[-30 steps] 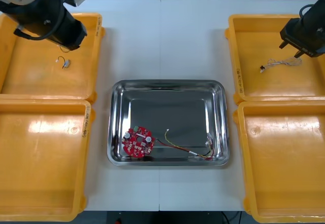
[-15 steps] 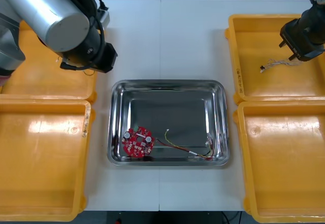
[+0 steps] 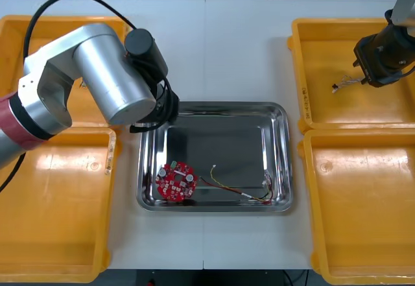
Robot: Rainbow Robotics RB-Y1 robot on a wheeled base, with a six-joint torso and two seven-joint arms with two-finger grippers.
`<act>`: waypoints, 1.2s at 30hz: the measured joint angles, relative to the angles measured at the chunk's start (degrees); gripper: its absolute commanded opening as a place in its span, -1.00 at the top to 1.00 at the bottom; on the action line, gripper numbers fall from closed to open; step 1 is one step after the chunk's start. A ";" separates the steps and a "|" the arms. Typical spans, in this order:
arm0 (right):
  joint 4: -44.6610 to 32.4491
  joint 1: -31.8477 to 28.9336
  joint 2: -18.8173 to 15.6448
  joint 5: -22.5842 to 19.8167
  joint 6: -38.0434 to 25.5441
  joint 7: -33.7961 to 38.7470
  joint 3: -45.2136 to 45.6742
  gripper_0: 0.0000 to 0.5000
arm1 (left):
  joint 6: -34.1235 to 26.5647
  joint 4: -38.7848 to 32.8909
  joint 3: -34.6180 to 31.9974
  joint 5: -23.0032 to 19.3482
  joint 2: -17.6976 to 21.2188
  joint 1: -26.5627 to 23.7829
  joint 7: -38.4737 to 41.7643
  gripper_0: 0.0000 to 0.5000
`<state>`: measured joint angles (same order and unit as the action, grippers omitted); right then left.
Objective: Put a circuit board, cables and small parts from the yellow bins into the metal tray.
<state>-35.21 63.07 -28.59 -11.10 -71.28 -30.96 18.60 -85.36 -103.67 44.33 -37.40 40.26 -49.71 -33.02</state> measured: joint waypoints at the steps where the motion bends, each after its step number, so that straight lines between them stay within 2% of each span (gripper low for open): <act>1: 0.62 0.01 0.00 -0.02 0.78 0.00 0.00 -0.79 | 0.46 0.00 0.58 0.13 0.00 0.25 -0.13 1.00; 10: 3.50 0.03 0.10 -0.82 2.74 0.44 0.00 -0.79 | 2.40 0.00 4.06 0.71 -0.09 1.70 -0.36 1.00; 15: 6.19 0.07 0.17 -4.21 6.13 0.62 0.00 -0.78 | 3.98 -0.01 4.39 0.88 -0.13 2.58 -0.35 1.00; 25: 6.97 0.55 0.29 -4.39 6.61 0.78 0.00 -0.79 | 6.47 0.42 5.79 1.18 -0.13 3.16 -0.35 1.00; 26: 7.14 0.60 0.29 -4.40 6.63 0.82 0.00 -0.53 | 6.64 0.44 5.80 1.19 -0.13 3.16 -0.35 1.00; 27: 7.27 0.66 0.29 -4.42 6.65 0.85 0.00 -0.36 | 6.77 0.45 5.80 1.20 -0.13 3.16 -0.35 0.99; 28: 7.42 0.68 0.29 -4.42 6.65 0.85 0.00 0.07 | 6.93 0.47 5.80 1.22 -0.13 3.16 -0.35 0.99; 29: 7.59 0.68 0.29 -4.42 6.65 0.85 0.00 0.67 | 7.07 0.48 5.80 1.23 -0.13 3.16 -0.35 0.99; 30: 7.73 0.68 0.29 -4.42 6.65 0.85 -0.01 0.92 | 7.28 0.50 5.80 1.24 -0.13 3.16 -0.35 0.92; 31: 7.84 0.68 0.29 -4.42 6.65 0.85 -0.02 1.00 | 7.50 0.52 5.80 1.24 -0.13 3.16 -0.35 0.55; 32: 7.91 0.68 0.29 -4.42 6.65 0.85 -0.04 1.00 | 7.69 0.53 5.80 1.24 -0.13 3.16 -0.35 -0.33; 33: 7.96 0.68 0.29 -4.42 6.66 0.85 -0.05 1.00 | 7.88 0.53 5.80 1.25 -0.13 3.16 -0.35 -0.72; 34: 8.04 0.68 0.29 -4.42 6.71 0.85 -0.07 1.00 | 8.02 0.54 5.81 1.25 -0.13 3.16 -0.35 -0.81; 35: 8.12 0.68 0.29 -4.42 6.88 0.85 -0.10 1.00 | 8.10 0.55 5.81 1.25 -0.13 3.16 -0.35 -1.00; 36: 8.14 0.68 0.29 -4.45 6.99 0.85 -0.12 1.00 | 8.13 0.56 5.81 1.25 -0.13 3.16 -0.35 -1.00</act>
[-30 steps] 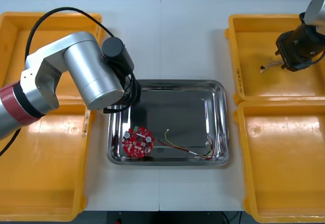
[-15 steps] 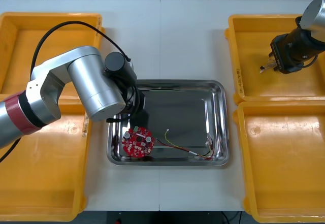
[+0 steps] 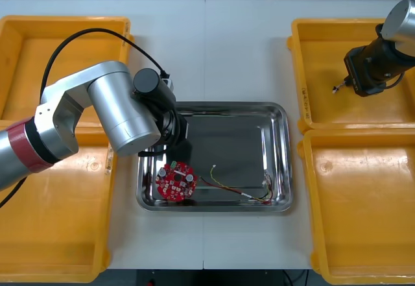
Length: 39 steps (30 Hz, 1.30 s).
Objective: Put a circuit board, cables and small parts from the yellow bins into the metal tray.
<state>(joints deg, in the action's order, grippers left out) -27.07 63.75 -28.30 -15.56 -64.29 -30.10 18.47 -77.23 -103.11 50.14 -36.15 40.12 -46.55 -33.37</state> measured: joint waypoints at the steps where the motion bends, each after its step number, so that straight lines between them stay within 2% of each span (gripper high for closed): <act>1: 0.00 0.00 0.00 -0.01 0.02 0.00 -0.04 1.00 | 0.02 0.01 0.00 0.00 0.00 0.00 0.00 -1.00; 10: -0.11 0.00 0.00 -0.30 0.12 0.00 -0.27 1.00 | 0.50 0.04 0.00 0.40 0.00 0.00 0.00 -1.00; 12: -1.10 0.00 0.00 -0.28 -1.62 0.00 -0.30 1.00 | 0.51 0.05 0.00 0.42 0.00 0.00 0.00 -1.00; 20: -12.96 -0.10 0.01 0.71 -18.21 -0.01 -1.34 1.00 | 0.46 -0.01 -0.27 -0.05 0.02 -0.01 0.00 -1.00; 25: -19.36 -0.10 0.01 0.87 -26.92 -0.03 -1.34 1.00 | -4.60 -1.46 -2.82 -3.05 0.04 -0.11 0.00 -1.00; 34: -28.02 -0.11 0.01 0.90 -38.12 -1.74 -1.34 1.00 | -11.35 -3.33 -7.91 -7.80 1.09 -2.00 -1.06 -1.00; 39: -33.40 -0.64 0.01 0.46 -43.20 -2.63 -1.63 1.00 | -14.39 -3.33 -11.51 -10.86 2.22 -3.44 -7.66 -1.00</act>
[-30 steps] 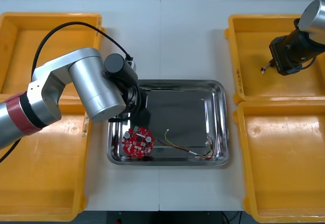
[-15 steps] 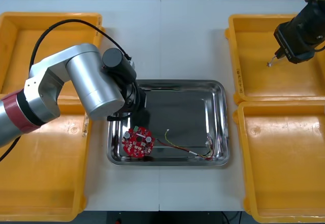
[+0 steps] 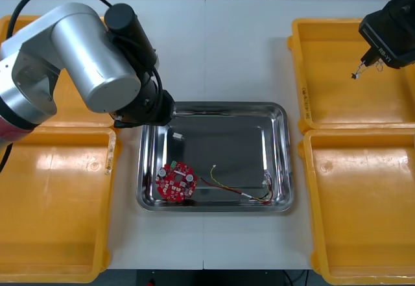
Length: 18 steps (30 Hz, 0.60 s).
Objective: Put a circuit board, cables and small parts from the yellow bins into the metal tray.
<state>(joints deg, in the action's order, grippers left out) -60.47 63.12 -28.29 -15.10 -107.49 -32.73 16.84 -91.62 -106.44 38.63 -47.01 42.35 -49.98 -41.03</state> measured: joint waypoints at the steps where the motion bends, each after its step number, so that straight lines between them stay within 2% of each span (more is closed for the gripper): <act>1: -1.72 -0.41 0.00 -0.17 -0.78 -1.23 -0.30 1.00 | -0.53 0.00 -0.73 -0.57 0.28 -0.18 -2.07 -1.00; 6: -10.98 -3.85 0.00 -0.67 -2.07 -8.23 -3.12 1.00 | -1.76 0.32 -4.42 -3.53 1.92 -0.47 -11.57 -1.00; 11: -18.40 -7.08 0.00 -1.96 -2.15 -10.68 -4.91 1.00 | -2.80 4.24 -9.18 -6.14 2.83 -0.63 -12.13 -1.00; 18: -23.45 -8.20 0.00 -3.51 -2.23 -18.51 -6.98 1.00 | -3.13 12.07 -12.95 -6.26 3.14 -1.42 -13.28 -1.00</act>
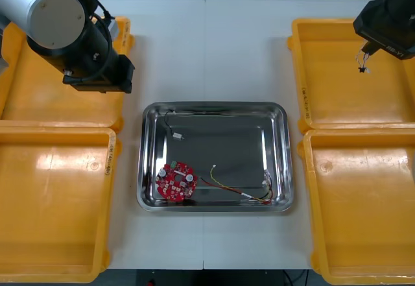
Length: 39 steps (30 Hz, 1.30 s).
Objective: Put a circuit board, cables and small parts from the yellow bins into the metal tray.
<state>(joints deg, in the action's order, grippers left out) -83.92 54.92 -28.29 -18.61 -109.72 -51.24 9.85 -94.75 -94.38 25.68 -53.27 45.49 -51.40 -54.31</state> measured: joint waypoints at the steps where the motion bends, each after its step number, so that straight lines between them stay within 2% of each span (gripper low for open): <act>1: -0.69 -0.09 0.00 -0.13 0.00 -0.91 -0.77 1.00 | 0.00 1.05 -0.22 0.04 0.07 -0.17 -0.76 -1.00; 7: -7.36 -1.74 0.00 -2.35 -0.01 -4.41 -7.45 1.00 | 0.10 7.28 -1.11 0.89 0.27 -1.27 -8.86 -1.00; 18: -19.23 -5.10 0.00 -13.28 -0.03 -5.38 -15.08 1.00 | 7.19 18.69 -1.19 2.35 0.63 -2.28 -11.49 -1.00; 22: -23.46 -6.15 0.00 -17.24 -0.03 -5.41 -17.68 1.00 | 9.78 22.36 -1.20 2.53 0.65 -2.58 -17.03 -1.00; 25: -26.77 -7.13 0.00 -18.58 -0.03 -6.12 -19.81 1.00 | 12.12 24.84 -1.21 2.59 0.65 -2.64 -22.98 -1.00; 28: -29.84 -8.58 0.00 -18.69 -0.03 -11.99 -22.03 1.00 | 14.24 27.29 -1.22 2.70 0.65 -2.65 -27.31 -1.00; 31: -32.05 -10.41 0.00 -19.38 -0.03 -18.31 -23.19 1.00 | 15.95 29.06 -1.24 2.75 0.65 -2.66 -27.56 -1.00; 36: -34.88 -14.15 0.00 -20.68 -0.04 -23.08 -23.37 1.00 | 18.24 31.35 -1.41 2.75 0.65 -2.67 -27.57 -1.00; 39: -36.35 -15.98 0.00 -20.34 -0.04 -30.82 -23.73 1.00 | 18.92 31.98 -1.41 2.75 0.65 -2.67 -27.57 -1.00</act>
<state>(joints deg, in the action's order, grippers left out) -120.27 38.93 -28.29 -38.95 -109.76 -82.06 -13.88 -75.83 -62.40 24.27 -50.51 46.14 -54.07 -81.88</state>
